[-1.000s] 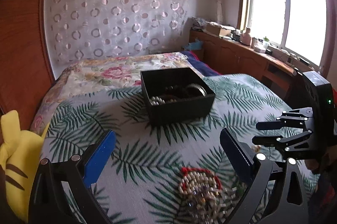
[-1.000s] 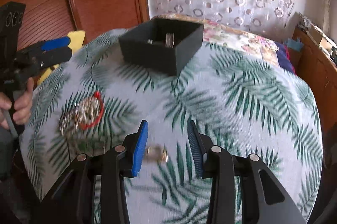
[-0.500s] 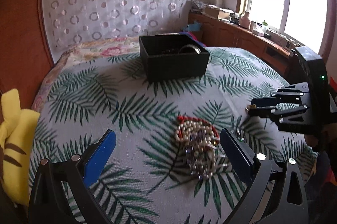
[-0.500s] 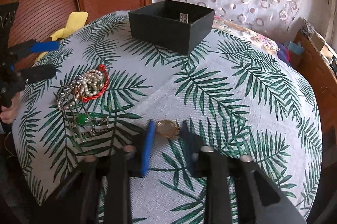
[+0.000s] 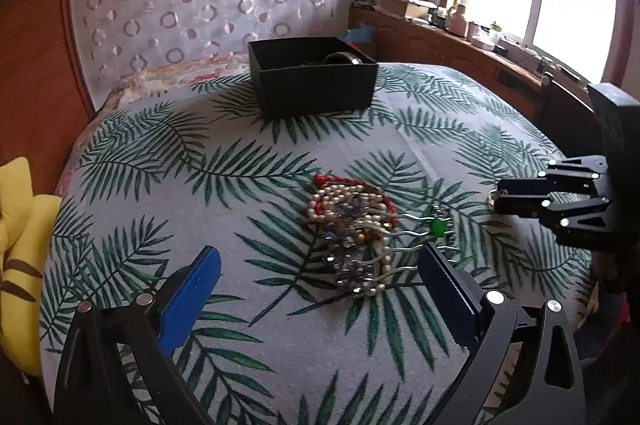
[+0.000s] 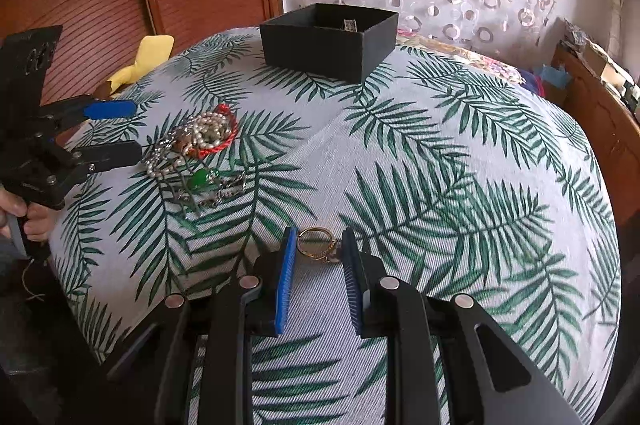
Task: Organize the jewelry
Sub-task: 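Grasp the dark jeweled brooch with the left tool while the right tool grasps the gold ring, then lift the brooch with the left tool while the right tool carries the gold ring to the box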
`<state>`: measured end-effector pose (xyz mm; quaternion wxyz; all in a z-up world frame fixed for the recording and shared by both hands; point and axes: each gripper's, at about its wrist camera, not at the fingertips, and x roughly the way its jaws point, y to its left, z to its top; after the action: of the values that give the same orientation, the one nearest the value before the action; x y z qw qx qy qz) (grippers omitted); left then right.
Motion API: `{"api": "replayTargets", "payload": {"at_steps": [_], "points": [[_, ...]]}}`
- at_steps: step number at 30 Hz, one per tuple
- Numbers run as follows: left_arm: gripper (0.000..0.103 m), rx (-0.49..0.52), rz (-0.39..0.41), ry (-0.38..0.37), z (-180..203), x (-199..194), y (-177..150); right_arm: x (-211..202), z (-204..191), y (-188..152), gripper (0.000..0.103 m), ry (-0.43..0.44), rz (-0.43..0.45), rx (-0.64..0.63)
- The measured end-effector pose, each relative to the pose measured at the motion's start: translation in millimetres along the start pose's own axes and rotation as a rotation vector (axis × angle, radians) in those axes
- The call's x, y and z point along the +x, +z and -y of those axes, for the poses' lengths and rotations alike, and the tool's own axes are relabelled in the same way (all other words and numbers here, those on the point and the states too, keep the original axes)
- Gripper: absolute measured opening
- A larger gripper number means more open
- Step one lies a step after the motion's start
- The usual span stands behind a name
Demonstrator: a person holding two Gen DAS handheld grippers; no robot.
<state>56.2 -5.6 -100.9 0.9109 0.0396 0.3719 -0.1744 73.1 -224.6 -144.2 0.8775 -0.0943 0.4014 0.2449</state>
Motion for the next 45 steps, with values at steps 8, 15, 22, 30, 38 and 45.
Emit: {"api": "replayTargets", "payload": {"at_steps": [8, 15, 22, 30, 38, 45], "points": [[0.063, -0.006, -0.018, -0.035, 4, 7, 10, 0, 0, -1, 0.025, -0.004, 0.013, 0.006], [0.042, -0.017, -0.066, -0.043, 3, 24, 13, -1, 1, -2, 0.026, -0.001, 0.016, 0.01], [0.02, -0.013, -0.072, -0.061, 4, 23, 12, 0, 0, 0, 0.026, 0.012, 0.018, 0.015], [0.02, 0.008, -0.049, -0.007, 0, 14, 14, 0, 0, 0, 0.026, 0.012, 0.018, 0.015], [0.02, -0.007, -0.024, 0.062, -23, 4, 22, 0, 1, 0, 0.025, 0.013, 0.018, 0.016], [0.02, -0.046, 0.012, 0.083, -37, -4, 26, -3, -3, 1, 0.025, -0.013, 0.028, 0.005]]}}
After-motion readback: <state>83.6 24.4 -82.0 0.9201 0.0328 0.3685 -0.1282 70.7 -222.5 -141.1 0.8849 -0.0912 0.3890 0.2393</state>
